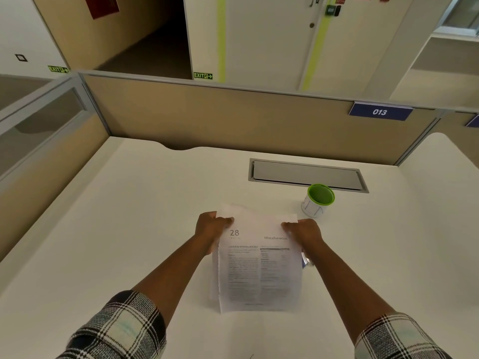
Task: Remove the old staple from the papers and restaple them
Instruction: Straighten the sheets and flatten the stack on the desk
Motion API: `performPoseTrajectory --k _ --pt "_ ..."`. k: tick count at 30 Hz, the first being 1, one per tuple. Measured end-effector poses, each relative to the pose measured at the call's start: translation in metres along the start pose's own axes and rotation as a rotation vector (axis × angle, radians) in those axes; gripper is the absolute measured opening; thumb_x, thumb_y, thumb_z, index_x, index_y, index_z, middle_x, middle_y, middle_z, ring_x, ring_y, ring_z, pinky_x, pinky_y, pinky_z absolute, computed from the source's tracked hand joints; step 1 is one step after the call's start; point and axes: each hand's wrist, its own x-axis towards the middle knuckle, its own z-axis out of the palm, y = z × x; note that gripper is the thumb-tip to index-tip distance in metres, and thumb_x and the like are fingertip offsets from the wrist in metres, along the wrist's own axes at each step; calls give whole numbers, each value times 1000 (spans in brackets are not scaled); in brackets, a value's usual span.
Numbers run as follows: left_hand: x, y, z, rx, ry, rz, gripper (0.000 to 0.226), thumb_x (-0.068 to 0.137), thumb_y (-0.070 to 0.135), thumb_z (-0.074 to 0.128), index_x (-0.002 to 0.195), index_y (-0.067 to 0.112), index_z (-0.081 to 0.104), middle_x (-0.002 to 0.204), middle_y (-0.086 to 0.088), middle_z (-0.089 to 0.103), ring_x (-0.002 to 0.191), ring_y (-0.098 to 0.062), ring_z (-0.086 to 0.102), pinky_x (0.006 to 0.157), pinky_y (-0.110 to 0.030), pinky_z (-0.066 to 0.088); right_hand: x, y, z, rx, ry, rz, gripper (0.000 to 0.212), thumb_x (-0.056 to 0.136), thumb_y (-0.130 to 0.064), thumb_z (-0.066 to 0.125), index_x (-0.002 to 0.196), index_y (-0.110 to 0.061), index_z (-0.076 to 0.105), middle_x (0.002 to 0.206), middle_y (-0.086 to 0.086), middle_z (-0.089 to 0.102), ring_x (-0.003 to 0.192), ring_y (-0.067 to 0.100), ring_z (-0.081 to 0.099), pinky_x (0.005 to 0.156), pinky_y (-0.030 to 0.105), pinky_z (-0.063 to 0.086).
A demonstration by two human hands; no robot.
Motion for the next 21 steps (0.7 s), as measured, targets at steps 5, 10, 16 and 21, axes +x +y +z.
performPoseTrajectory --k 5,10,16,21 --pt "1 -6 5 4 -22 22 14 84 14 72 95 7 72 90 -10 77 80 -26 74 72 -36 60 -10 7 19 -493 283 -289 54 84 -37 66 130 -14 47 127 11 55 116 34 52 94 45 41" --pt "0 -7 12 22 -86 11 17 87 14 67 100 2 70 95 -16 75 87 -34 72 84 -48 58 -23 -3 43 -568 207 -798 22 89 -29 63 110 -23 63 111 -1 59 103 20 54 85 33 29" --pt "2 -10 12 66 -76 25 19 86 19 69 97 4 70 92 -14 75 83 -35 72 82 -46 59 -30 -19 71 -630 18 -917 15 95 -29 55 102 -23 67 104 -5 64 96 14 57 85 30 32" --pt "0 -12 11 97 -96 44 13 84 25 72 85 12 72 85 -8 76 80 -29 73 77 -41 59 -28 -24 78 -679 -13 -919 16 96 -21 52 104 -21 67 104 -2 63 96 16 56 86 33 37"
